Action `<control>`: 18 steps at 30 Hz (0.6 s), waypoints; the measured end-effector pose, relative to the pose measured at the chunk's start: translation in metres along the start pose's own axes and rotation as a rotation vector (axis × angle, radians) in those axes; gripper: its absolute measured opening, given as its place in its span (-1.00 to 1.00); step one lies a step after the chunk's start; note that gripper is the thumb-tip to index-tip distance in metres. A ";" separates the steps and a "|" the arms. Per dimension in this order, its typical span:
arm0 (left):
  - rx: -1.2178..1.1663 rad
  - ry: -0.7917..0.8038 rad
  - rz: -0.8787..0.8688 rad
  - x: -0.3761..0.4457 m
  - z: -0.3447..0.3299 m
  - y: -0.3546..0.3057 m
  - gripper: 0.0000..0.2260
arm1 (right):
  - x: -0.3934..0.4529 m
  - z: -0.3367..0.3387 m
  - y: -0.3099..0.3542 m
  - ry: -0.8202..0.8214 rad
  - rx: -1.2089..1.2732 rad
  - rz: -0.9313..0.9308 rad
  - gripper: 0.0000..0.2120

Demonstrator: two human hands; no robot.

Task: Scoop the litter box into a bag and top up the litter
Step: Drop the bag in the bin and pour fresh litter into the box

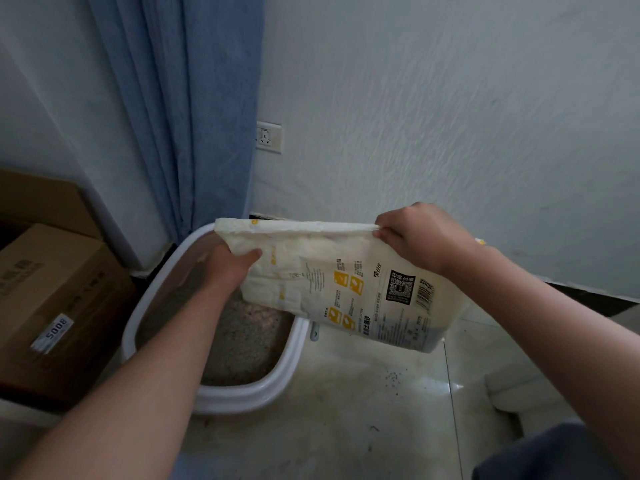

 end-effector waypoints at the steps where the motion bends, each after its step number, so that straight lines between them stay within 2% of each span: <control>1: 0.001 0.000 0.002 0.000 0.000 0.000 -0.52 | 0.001 0.002 0.001 -0.002 -0.002 0.003 -0.75; 18: 0.059 0.005 0.028 -0.002 0.016 0.017 -0.48 | 0.011 -0.007 0.014 0.019 0.009 -0.005 -0.73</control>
Point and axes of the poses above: each hand's wrist, its own x-axis towards the middle knuckle, its own z-axis out of the back of the hand, y = z × x, the point moved 9 cm from there along x, towards the middle knuckle, and after that the axes turned 14 degrees about z, right-handed, at the moved point
